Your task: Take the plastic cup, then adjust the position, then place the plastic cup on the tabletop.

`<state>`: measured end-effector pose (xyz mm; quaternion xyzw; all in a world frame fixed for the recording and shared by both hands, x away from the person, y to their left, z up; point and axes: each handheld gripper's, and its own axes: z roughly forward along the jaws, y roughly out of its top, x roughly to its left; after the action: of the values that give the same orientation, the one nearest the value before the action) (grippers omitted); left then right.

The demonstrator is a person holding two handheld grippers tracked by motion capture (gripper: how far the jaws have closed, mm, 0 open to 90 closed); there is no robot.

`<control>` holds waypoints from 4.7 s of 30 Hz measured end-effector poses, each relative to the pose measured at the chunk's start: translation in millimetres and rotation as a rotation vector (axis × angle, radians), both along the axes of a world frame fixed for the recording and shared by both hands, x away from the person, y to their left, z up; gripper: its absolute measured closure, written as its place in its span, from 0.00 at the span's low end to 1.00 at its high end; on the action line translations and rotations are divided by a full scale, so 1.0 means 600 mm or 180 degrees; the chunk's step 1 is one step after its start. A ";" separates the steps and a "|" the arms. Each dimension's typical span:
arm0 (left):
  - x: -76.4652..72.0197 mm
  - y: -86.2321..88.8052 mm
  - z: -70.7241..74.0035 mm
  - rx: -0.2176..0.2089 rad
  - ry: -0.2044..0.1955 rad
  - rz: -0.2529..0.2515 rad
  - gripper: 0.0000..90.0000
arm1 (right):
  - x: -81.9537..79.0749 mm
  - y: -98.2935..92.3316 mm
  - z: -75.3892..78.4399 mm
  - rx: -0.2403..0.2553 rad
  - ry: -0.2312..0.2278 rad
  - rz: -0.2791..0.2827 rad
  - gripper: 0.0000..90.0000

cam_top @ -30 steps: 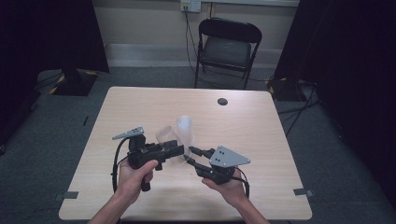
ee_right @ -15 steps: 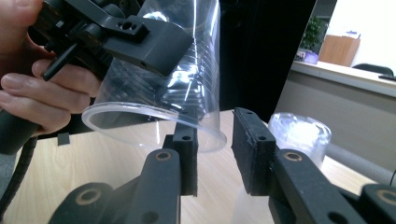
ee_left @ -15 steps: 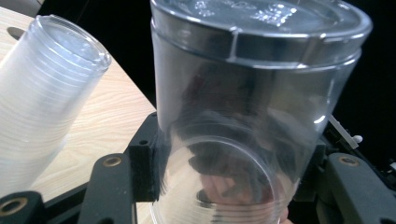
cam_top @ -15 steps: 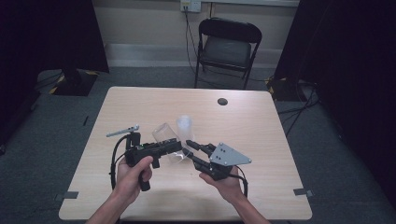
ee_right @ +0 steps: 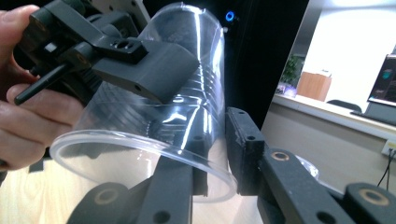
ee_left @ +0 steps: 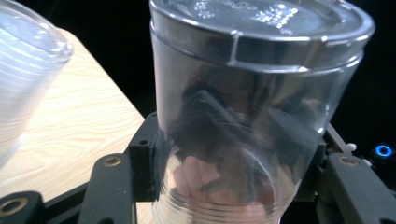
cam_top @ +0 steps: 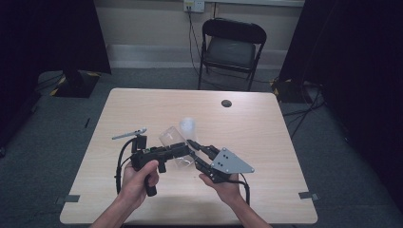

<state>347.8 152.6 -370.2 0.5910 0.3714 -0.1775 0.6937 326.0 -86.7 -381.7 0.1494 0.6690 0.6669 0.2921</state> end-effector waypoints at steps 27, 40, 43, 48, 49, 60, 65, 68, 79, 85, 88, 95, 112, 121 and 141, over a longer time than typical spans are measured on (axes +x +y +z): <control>0.004 -0.008 0.000 0.0112 -0.0209 0.0037 0.22 | -0.006 0.001 0.000 0.0042 -0.0039 0.0020 1.00; 0.005 -0.003 0.008 0.0121 -0.0313 0.0048 0.17 | -0.013 0.003 0.001 0.0020 -0.0021 0.0120 1.00; 0.006 -0.001 0.010 0.0136 -0.0344 0.0069 0.17 | -0.015 0.003 0.000 0.0012 -0.0009 0.0143 1.00; 0.008 0.006 0.013 0.0152 -0.0384 0.0140 0.17 | -0.021 0.003 -0.002 -0.0024 0.0017 0.0192 1.00; 0.008 0.007 0.014 0.0164 -0.0403 0.0160 0.17 | -0.022 0.001 -0.003 -0.0041 0.0042 0.0206 1.00; 0.010 0.008 0.013 0.0565 -0.0751 0.0345 0.17 | -0.023 -0.019 -0.022 -0.0209 0.0396 0.0224 1.00; 0.009 0.010 0.012 0.0688 -0.0857 0.0448 0.17 | -0.018 -0.023 -0.030 -0.0299 0.0573 0.0251 1.00; 0.008 0.010 0.013 0.0758 -0.0929 0.0528 0.17 | -0.015 -0.026 -0.033 -0.0341 0.0706 0.0259 1.00; 0.007 0.007 0.011 0.1135 -0.1171 0.0754 0.21 | 0.005 -0.044 -0.037 -0.0439 0.1245 0.0258 1.00; 0.005 0.005 0.009 0.1327 -0.1257 0.0759 0.22 | 0.016 -0.055 -0.037 -0.0477 0.1510 0.0230 1.00; 0.005 0.006 0.008 0.1395 -0.1289 0.0696 0.22 | 0.023 -0.061 -0.037 -0.0488 0.1620 0.0217 1.00; -0.005 0.014 0.001 0.1624 -0.1418 0.0685 0.23 | 0.030 -0.071 -0.039 -0.0597 0.1807 0.0221 1.00; -0.022 0.010 -0.035 0.1957 -0.1581 0.0446 0.21 | 0.052 -0.073 -0.045 -0.0761 0.2155 0.0335 1.00; -0.028 0.000 -0.048 0.2130 -0.1658 0.0278 0.21 | 0.062 -0.067 -0.055 -0.0927 0.2401 0.0393 1.00; -0.032 -0.022 -0.072 0.2595 -0.1827 -0.0061 0.17 | 0.073 -0.065 -0.047 -0.1196 0.2604 0.0509 1.00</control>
<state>328.7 139.3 -413.6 0.8426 0.1991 0.1456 0.4788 369.6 -125.5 -409.8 0.2929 0.8482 0.4406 -0.0264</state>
